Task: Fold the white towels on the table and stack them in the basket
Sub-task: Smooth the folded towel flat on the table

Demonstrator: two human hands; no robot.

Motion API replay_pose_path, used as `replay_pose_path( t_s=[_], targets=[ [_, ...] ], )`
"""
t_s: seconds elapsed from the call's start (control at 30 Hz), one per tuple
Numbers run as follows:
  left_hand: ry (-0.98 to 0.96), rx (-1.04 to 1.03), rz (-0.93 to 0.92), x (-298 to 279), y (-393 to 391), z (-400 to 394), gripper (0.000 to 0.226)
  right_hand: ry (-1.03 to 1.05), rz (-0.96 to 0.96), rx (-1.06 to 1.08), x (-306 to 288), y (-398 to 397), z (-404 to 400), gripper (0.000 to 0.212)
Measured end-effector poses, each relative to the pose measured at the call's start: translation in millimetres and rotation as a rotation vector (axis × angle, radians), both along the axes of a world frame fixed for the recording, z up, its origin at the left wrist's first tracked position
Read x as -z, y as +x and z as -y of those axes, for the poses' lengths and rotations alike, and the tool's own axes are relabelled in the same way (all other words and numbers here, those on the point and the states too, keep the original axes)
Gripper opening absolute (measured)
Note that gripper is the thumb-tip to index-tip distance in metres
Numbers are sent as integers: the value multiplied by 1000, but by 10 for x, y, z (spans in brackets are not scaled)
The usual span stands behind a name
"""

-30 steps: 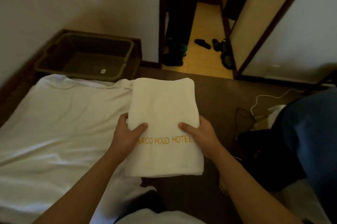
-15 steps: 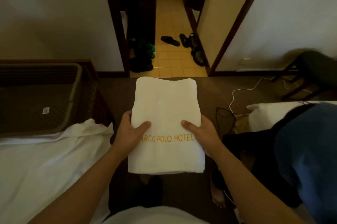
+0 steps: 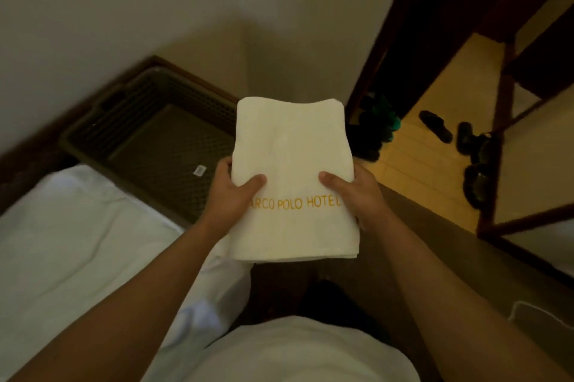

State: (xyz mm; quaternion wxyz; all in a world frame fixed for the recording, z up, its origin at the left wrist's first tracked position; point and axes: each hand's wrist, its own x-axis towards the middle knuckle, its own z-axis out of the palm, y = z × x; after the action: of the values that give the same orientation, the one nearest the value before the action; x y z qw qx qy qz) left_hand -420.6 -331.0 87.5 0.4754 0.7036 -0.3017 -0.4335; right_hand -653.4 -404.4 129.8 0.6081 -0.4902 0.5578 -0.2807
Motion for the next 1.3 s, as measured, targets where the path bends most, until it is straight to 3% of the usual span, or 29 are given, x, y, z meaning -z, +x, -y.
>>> replay_pose_path(
  t_s=[0.4, 0.67, 0.8, 0.9, 1.0, 1.13, 1.3],
  targets=[
    [144, -720, 56, 278, 1090, 216, 67, 83, -32, -744, 371, 2163, 1671, 38],
    [225, -947, -40, 760, 1388, 527, 67, 174, -67, -933, 961, 3026, 2253, 38],
    [414, -875, -200, 1171, 1371, 636, 90, 234, -334, -1039, 1476, 3162, 2408, 38],
    [506, -854, -278, 1366, 1227, 633, 93, 246, -472, -1143, 1784, 3111, 2357, 55],
    [521, -838, -257, 1453, 1035, 611, 94, 102, -560, -1161, 1861, 3031, 2285, 71],
    [626, -732, -184, 1510, 889, 564, 114, -69, -670, -1269, 1966, 2781, 2166, 97],
    [700, -766, -109, 1449, 859, 629, 88, -132, -706, -1287, 1993, 2666, 2117, 97]
  ],
)
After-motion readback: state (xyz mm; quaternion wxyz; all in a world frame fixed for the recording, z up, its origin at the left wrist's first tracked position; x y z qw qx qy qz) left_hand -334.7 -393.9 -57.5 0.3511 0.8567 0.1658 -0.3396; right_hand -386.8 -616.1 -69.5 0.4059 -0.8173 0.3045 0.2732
